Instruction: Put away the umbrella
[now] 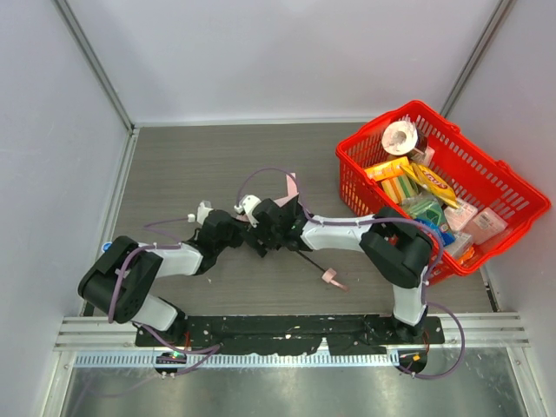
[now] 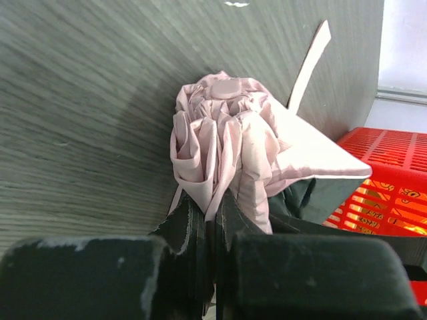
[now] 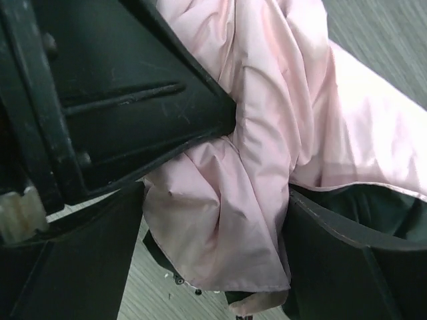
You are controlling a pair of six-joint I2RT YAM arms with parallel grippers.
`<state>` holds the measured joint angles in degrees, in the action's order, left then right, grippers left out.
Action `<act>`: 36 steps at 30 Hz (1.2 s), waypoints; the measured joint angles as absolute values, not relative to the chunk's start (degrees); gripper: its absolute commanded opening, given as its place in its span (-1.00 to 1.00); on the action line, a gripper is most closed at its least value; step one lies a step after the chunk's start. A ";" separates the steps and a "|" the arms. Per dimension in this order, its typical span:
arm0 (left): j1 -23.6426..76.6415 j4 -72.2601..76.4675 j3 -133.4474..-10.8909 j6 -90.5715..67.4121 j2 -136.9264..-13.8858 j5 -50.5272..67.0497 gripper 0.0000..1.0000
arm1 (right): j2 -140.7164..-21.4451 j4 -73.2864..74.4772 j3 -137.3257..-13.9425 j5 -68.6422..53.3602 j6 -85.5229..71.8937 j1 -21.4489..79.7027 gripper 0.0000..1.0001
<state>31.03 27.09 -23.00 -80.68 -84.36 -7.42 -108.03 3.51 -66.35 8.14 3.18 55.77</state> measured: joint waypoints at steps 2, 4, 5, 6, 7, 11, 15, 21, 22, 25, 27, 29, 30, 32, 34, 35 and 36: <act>30.70 26.50 -23.00 -80.66 -84.53 -7.42 -1.00 | -109.06 1.83 -65.23 7.68 2.92 55.88 0.54; 30.63 26.33 -23.00 -80.68 -84.53 -7.38 -1.00 | -109.16 -0.78 -63.81 8.56 2.92 56.12 0.22; 30.61 26.28 -23.00 -80.68 -84.53 -7.27 -1.00 | -109.16 -2.17 -63.00 9.41 2.90 56.21 0.06; 30.61 26.17 -23.11 -80.64 -84.55 -7.64 -1.00 | -109.16 -3.75 -62.15 9.93 3.64 56.27 -0.18; 30.61 25.98 -23.27 -80.47 -84.66 -7.88 -1.00 | -109.21 -5.04 -61.60 11.68 4.03 56.69 -0.24; 30.35 27.05 -23.22 -80.58 -84.47 -7.49 -0.97 | -109.38 -8.82 -59.70 13.30 3.29 56.40 -0.63; 29.08 28.08 -22.63 -80.29 -84.12 -7.35 -0.35 | -109.97 -14.13 -58.11 10.63 2.22 55.27 -0.99; 27.27 26.92 -21.43 -79.99 -82.02 -5.13 0.99 | -110.37 -22.46 -55.00 -0.08 -0.32 50.96 -0.99; 27.27 26.22 -21.87 -79.15 -80.88 -4.78 0.99 | -110.65 -23.77 -54.72 -2.35 -0.93 49.89 -0.99; 27.31 23.53 -22.70 -77.91 -79.75 -4.27 0.99 | -110.93 -26.81 -53.58 -9.30 -2.92 47.00 -0.99; 27.31 21.56 -23.92 -77.36 -79.96 -4.21 0.99 | -111.18 -28.14 -53.15 -13.08 -4.12 45.58 -0.99; 27.31 19.86 -25.39 -77.19 -80.84 -4.12 0.99 | -111.50 -28.99 -53.01 -15.70 -4.99 44.77 -0.99; 27.31 18.06 -27.14 -77.34 -82.08 -4.10 0.99 | -111.68 -29.28 -53.04 -16.88 -5.37 44.45 -0.99; 27.31 14.41 -31.53 -77.69 -85.12 -4.23 0.99 | -111.92 -29.61 -53.10 -18.44 -5.78 44.05 -0.99; 27.35 10.72 -36.73 -77.95 -88.68 -4.23 0.99 | -112.03 -29.56 -53.34 -19.03 -5.76 43.88 -0.99; 27.35 8.80 -39.03 -78.08 -90.15 -4.23 0.99 | -112.05 -29.45 -53.45 -19.18 -5.72 43.86 -0.99; 27.35 6.50 -41.19 -78.39 -91.37 -4.23 0.99 | -112.05 -29.41 -53.47 -19.22 -5.69 43.83 -0.99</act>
